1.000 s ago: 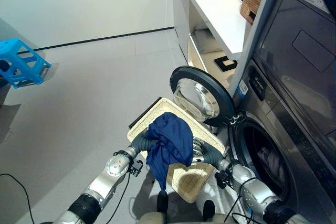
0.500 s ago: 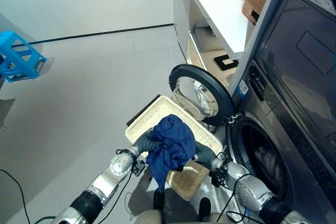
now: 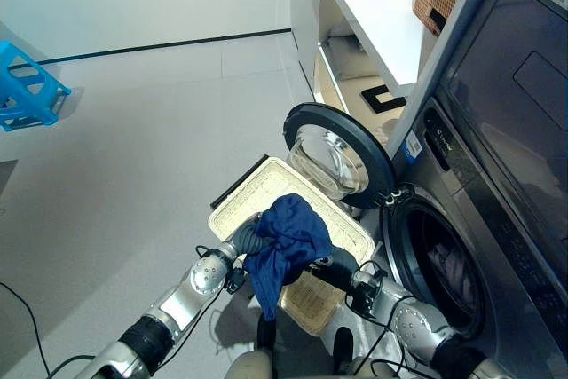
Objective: Put the clothes into the washing machine.
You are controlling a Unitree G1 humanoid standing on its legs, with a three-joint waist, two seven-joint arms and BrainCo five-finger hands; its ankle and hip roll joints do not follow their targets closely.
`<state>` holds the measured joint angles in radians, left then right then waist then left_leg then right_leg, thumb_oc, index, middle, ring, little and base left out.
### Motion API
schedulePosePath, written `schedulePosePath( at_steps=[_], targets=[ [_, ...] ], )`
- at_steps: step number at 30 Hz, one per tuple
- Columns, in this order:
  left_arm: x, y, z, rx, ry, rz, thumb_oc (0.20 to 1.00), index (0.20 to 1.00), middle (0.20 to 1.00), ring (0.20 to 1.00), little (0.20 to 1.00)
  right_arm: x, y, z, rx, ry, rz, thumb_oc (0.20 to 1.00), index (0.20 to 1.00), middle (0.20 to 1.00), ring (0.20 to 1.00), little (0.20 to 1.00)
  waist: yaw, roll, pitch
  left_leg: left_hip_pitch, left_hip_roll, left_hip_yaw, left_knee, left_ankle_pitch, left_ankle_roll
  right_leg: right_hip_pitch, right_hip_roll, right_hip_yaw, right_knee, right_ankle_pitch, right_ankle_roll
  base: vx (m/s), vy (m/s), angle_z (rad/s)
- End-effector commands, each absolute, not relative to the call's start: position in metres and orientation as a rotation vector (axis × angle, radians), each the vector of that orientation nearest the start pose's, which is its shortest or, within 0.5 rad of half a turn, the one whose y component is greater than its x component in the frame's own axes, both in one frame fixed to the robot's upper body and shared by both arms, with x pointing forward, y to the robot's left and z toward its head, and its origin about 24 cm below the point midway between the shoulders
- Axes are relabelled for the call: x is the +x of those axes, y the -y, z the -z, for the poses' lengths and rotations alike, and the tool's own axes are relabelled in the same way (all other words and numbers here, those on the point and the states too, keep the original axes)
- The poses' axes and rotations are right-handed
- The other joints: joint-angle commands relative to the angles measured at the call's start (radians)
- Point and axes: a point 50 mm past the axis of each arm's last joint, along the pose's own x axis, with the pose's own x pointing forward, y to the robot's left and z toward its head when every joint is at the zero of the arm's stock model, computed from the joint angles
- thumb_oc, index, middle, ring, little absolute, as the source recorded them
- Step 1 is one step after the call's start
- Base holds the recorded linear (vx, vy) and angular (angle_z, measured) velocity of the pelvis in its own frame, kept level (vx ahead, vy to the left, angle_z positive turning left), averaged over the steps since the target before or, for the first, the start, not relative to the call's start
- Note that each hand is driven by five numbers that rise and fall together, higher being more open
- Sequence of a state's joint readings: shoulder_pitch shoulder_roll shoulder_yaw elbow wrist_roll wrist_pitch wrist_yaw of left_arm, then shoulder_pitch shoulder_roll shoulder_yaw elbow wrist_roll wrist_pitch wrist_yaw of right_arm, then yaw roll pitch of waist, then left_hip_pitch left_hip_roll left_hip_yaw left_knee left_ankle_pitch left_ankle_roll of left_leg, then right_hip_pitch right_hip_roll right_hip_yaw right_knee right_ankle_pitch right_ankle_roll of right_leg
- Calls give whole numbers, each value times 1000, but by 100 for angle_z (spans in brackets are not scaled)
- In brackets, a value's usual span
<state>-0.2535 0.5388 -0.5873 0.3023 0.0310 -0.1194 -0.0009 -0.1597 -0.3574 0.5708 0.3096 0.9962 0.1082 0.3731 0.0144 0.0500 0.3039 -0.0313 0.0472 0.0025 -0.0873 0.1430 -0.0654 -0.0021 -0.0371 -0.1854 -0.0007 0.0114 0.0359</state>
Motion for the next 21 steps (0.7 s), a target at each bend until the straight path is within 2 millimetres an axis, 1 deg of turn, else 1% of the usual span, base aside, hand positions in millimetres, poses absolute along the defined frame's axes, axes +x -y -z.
schedulePosePath(
  at_steps=[1,5,13,21],
  targets=[
    [280,-120,-34,733,97,642,200,200,200,200,200,235,48,-21,758,-337,-918,1000,1000,1000,1000,1000,-12,-48,22,16,-107,49,58,-137,48,-21,-5,6,36,-31,48,-24,13,-4],
    [278,-113,-38,762,131,711,200,200,200,200,200,234,45,-21,797,-353,-898,1000,1000,1000,1000,1000,-16,-47,24,17,-106,49,51,-134,47,-22,-3,11,29,-28,49,-9,10,-7],
    [272,-99,-46,814,164,872,200,200,200,200,200,236,45,-20,808,-349,-861,1000,1000,1000,1000,1000,-23,-46,34,13,-106,51,35,-128,48,-33,1,22,17,-19,53,-11,5,-2],
    [267,-92,-46,828,128,990,200,200,200,200,200,240,47,-22,848,-329,-812,1000,1000,1000,1000,1000,-24,-45,35,13,-105,51,23,-124,48,-34,3,24,5,-12,56,0,0,0]
  ],
)
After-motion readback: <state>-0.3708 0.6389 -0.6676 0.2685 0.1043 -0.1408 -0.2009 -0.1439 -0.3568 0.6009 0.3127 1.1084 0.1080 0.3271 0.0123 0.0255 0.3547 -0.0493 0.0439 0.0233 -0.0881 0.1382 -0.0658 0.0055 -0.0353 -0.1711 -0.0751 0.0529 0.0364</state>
